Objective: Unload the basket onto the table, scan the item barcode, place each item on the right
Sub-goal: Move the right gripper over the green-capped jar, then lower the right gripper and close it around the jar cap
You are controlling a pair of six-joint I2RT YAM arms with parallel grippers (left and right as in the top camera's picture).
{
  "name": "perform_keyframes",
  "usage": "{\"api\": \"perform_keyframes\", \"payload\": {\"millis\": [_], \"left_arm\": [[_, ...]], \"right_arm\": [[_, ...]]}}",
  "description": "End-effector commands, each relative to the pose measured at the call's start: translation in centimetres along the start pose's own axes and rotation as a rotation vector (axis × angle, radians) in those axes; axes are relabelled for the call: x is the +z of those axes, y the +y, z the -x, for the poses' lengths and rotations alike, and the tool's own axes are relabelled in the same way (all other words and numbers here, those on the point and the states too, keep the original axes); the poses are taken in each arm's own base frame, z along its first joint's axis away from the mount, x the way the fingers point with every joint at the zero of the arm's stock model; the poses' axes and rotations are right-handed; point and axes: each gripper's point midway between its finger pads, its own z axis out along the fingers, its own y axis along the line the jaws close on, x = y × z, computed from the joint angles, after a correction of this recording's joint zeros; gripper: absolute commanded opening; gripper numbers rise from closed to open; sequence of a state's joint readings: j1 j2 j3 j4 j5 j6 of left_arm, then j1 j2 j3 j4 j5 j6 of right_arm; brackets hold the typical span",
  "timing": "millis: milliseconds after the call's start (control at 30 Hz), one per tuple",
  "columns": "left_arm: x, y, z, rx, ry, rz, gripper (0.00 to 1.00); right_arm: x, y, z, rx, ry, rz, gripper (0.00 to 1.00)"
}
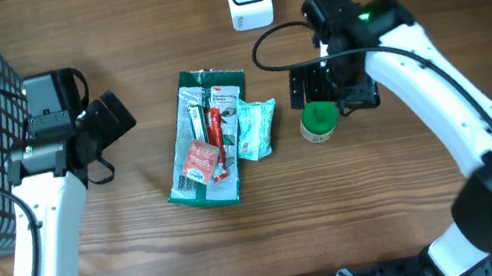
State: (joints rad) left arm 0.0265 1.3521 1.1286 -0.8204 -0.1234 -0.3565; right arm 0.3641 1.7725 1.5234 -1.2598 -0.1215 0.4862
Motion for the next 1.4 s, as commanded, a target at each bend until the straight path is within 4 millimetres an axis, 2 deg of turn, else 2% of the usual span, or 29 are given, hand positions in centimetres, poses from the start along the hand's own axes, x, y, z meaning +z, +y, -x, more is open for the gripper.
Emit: {"api": "perform_keyframes", "payload": {"millis": [0, 333, 467, 567, 667, 867, 1033, 1133, 1367], "left_arm": [[0.0, 0.2, 0.3, 0.008, -0.007, 0.009, 1.0], [0.0, 0.2, 0.3, 0.008, -0.007, 0.009, 1.0], [0.0, 0.2, 0.3, 0.008, -0.007, 0.01, 1.0], [0.0, 0.2, 0.3, 0.008, -0.006, 0.009, 1.0], [0.0, 0.2, 0.3, 0.008, -0.007, 0.009, 1.0], [0.0, 0.2, 0.3, 0.008, -0.006, 0.009, 1.0], [0.0, 0.2, 0.3, 0.008, -0.006, 0.009, 1.0], [0.0, 0.2, 0.3, 0.008, -0.007, 0.009, 1.0], [0.0, 0.2, 0.3, 0.008, -0.007, 0.01, 1.0]], "right_arm": [[2.3, -1.1, 0.2, 0.017, 0.037, -0.081, 1.0], [5.2, -1.6, 0.1, 0.017, 0.065, -0.096, 1.0], [6.3, -1.7, -0.1, -0.041, 0.067, -0.085, 1.0], [6.4, -1.6, 0.1, -0.063, 0.059, -0.08, 0.97], [6.4, -1.5, 0.2, -0.063, 0.054, -0.078, 0.87], [6.4, -1.5, 0.0, -0.06, 0.063, -0.073, 0.77], [6.4, -1.2, -0.2, -0.075, 0.065, -0.075, 0.74], [6.5, -1.1, -0.2, -0.088, 0.057, -0.085, 0.66], [6.5, -1.0, -0.1, -0.221, 0.056, -0.083, 0.64]]}}
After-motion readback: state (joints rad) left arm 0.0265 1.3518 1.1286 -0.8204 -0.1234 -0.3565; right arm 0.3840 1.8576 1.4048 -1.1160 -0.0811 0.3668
